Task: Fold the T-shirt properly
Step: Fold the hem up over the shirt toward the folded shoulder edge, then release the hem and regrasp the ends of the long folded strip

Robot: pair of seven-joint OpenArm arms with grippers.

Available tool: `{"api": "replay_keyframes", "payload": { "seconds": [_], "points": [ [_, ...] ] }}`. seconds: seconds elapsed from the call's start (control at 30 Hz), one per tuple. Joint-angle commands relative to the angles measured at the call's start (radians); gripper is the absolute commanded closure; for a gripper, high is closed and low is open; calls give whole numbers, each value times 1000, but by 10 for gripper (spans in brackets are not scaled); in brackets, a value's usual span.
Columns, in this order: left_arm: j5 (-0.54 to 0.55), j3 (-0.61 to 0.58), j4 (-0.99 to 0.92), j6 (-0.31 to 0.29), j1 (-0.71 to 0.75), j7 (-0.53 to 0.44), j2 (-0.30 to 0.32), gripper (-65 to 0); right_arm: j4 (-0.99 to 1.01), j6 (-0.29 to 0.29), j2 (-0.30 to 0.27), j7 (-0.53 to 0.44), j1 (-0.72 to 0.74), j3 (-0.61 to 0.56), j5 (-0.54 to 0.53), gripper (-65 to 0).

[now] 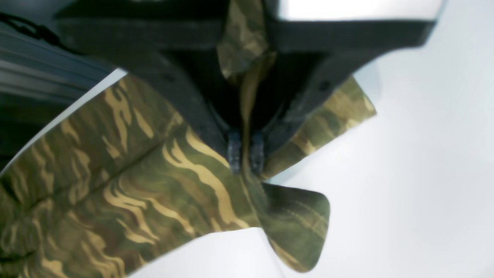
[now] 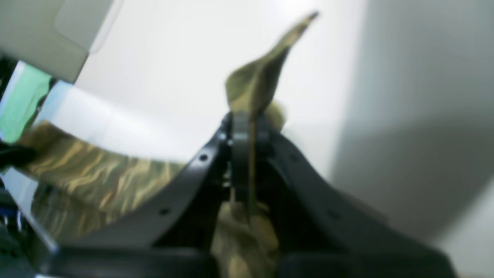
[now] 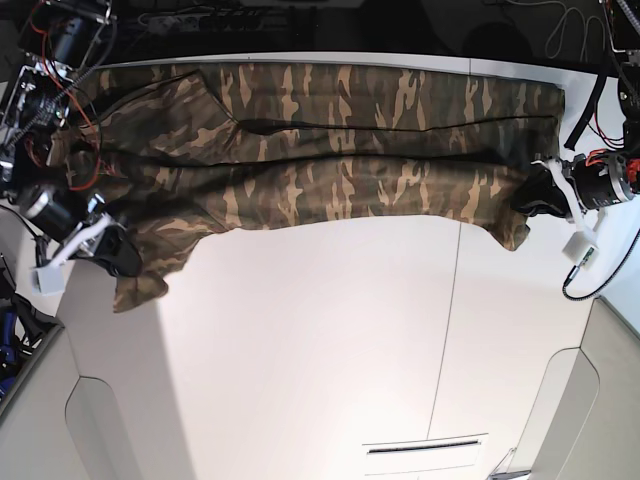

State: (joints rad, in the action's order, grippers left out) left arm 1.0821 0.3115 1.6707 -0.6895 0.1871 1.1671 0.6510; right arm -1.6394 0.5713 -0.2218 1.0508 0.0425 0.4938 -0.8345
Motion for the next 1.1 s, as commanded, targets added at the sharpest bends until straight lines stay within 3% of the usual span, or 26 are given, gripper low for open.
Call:
{"api": "replay_keyframes", "payload": {
  "seconds": [0.0, 0.23, 0.43, 0.47, 0.53, 0.63, 0.7, 0.9, 1.07],
  "points": [
    [4, 23, 40, -9, 15, -7, 19, 0, -50, 11, -23, 1, -19, 24, -52, 0],
    [-10, 151, 158, -9, 159, -7, 19, 0, -208, 21, -32, 23, -238, 175, -154, 0],
    [-11, 160, 163, -9, 245, -8, 0, 0, -209, 20, -22, 22, -346, 200, -126, 0],
    [-11, 160, 163, -9, 251, -11, -5, -7, -208, 20, -18, 18, -356, 200, -112, 0],
    [-18, 160, 163, -9, 251, -11, -10, -90, -207, 20, -10, 9, -369, 198, -90, 0],
    [-29, 160, 163, -9, 251, -18, -17, -231, -207, 17, -8, -7, -377, 197, -45, -283],
    [-29, 160, 163, -9, 251, -18, -22, -283, -207, 16, -10, -7, -376, 197, -40, -374],
    [-25, 182, 163, -9, 251, -27, -23, -288, -213, 16, -10, -8, -364, 232, -37, -373],
    [-23, 280, 163, -9, 251, -26, -45, -288, -260, 16, -10, -11, -350, 345, -37, -373]
  ]
}}
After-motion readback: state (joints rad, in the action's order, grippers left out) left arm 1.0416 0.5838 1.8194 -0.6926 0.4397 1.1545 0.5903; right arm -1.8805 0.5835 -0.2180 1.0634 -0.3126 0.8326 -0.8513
